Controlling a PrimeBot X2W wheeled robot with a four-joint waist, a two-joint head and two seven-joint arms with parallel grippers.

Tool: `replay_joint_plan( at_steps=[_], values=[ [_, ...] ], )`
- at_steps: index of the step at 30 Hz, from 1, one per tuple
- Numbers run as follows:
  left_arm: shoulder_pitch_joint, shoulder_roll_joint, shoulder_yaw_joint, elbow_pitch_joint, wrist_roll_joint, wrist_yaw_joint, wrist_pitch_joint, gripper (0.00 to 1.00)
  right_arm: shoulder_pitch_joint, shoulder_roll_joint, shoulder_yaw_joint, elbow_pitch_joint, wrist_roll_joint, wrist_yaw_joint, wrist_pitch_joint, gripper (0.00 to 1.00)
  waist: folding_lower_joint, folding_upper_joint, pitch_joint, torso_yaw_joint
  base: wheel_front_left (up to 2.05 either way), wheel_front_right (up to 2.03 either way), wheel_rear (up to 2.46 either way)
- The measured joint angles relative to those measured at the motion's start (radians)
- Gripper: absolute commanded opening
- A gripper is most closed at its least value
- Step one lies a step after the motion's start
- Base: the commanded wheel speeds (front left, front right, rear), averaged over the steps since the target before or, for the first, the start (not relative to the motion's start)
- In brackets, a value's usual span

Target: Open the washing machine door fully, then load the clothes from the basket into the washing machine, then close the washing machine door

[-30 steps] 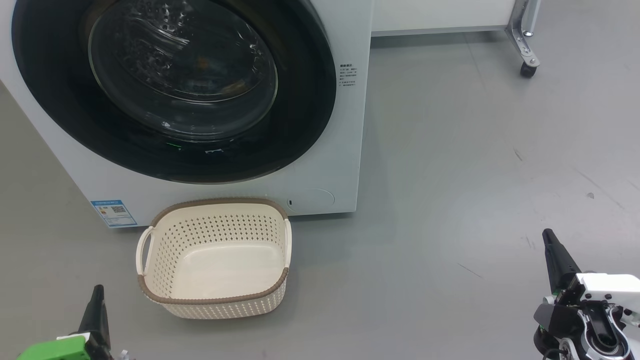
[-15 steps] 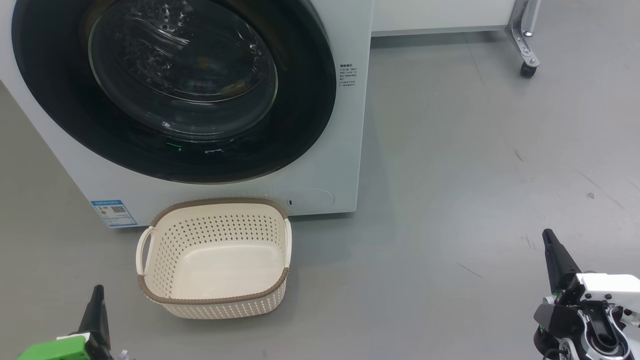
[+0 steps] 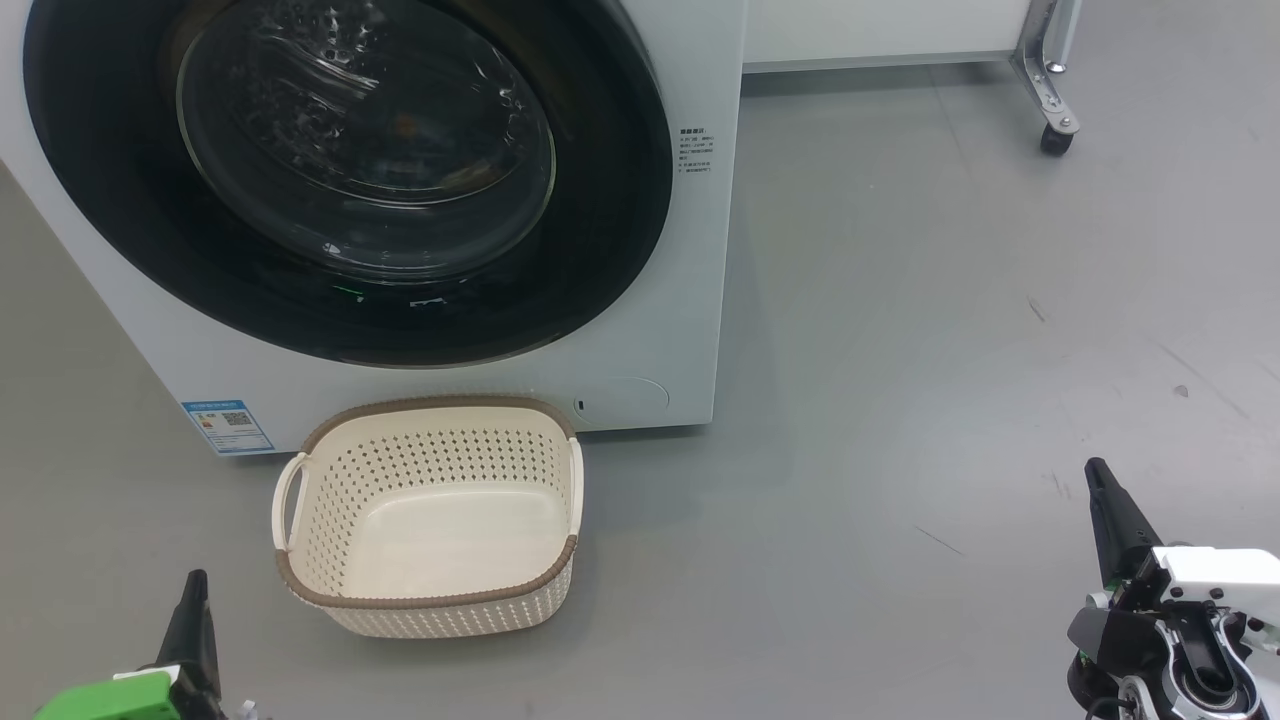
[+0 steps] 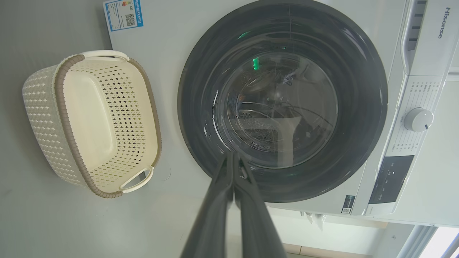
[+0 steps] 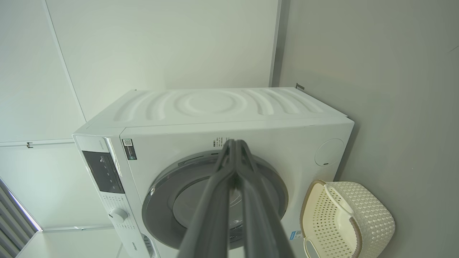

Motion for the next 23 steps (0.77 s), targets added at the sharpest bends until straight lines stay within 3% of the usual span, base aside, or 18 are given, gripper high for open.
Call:
replay_joint_plan(
  at_steps=[23],
  values=[
    [-0.002,0.000,0.000,0.002,0.000,0.000,0.000,0.00,0.000,0.000,0.000,0.000,0.000,0.000,0.001,0.00,0.0000,0.0000,0.000,0.000,0.00,0.00,0.00]
  ],
)
